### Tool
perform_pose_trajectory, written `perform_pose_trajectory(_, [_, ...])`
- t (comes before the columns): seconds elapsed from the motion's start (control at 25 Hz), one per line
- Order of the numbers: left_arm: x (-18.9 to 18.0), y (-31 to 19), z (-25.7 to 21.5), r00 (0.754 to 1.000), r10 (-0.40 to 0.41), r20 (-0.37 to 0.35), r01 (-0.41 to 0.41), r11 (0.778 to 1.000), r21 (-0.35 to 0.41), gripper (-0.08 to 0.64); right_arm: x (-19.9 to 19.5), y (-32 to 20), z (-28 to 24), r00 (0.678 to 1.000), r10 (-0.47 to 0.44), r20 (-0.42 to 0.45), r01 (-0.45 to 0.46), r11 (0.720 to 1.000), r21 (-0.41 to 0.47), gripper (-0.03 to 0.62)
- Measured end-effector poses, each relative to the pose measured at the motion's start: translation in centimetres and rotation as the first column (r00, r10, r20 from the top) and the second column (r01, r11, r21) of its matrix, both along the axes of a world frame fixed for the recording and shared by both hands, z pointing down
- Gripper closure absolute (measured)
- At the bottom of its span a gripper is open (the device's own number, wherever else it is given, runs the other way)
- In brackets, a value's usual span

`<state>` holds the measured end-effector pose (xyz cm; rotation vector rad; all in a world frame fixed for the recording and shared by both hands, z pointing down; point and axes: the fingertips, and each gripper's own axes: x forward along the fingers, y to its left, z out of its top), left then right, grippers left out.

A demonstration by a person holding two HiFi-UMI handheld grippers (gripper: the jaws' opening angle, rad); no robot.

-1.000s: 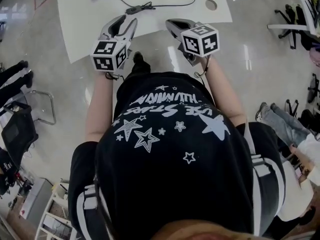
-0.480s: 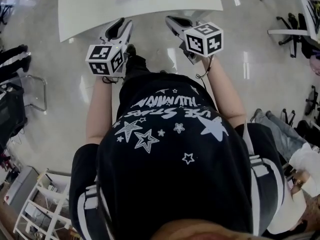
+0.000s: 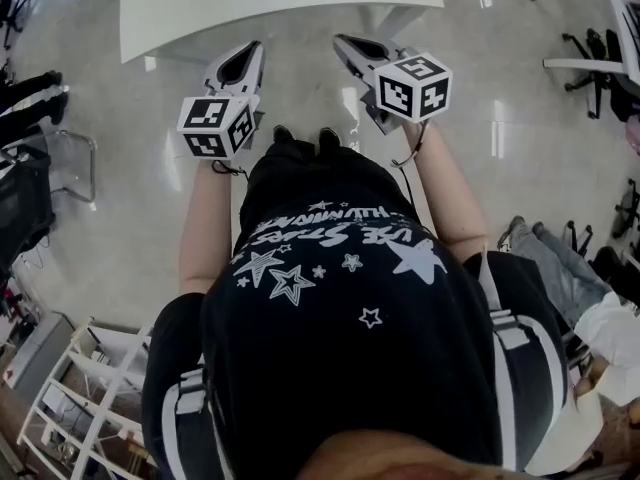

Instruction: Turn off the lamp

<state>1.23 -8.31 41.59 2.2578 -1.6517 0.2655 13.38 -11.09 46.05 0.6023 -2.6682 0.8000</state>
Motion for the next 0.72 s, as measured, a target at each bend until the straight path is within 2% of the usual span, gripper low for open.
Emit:
perform_pose_trajectory(0.32, [-0.4,2.7,-0.5,0.999,-0.008,-0.035,0.009,1.0,0.021,0.543,-1.1,2.6,-0.3,1.0,-0.012,-0.006,0.012,1.0,0.02,0.588])
perform_pose_trajectory(0.72, [-3.1,9.2,-2.3,0.998,-0.019,-0.06,0.023,0.997,0.072,0.549,-4.3,8.5,-3.3,1.0,0.013,-0.002,-0.013,0.992,0.125,0.588])
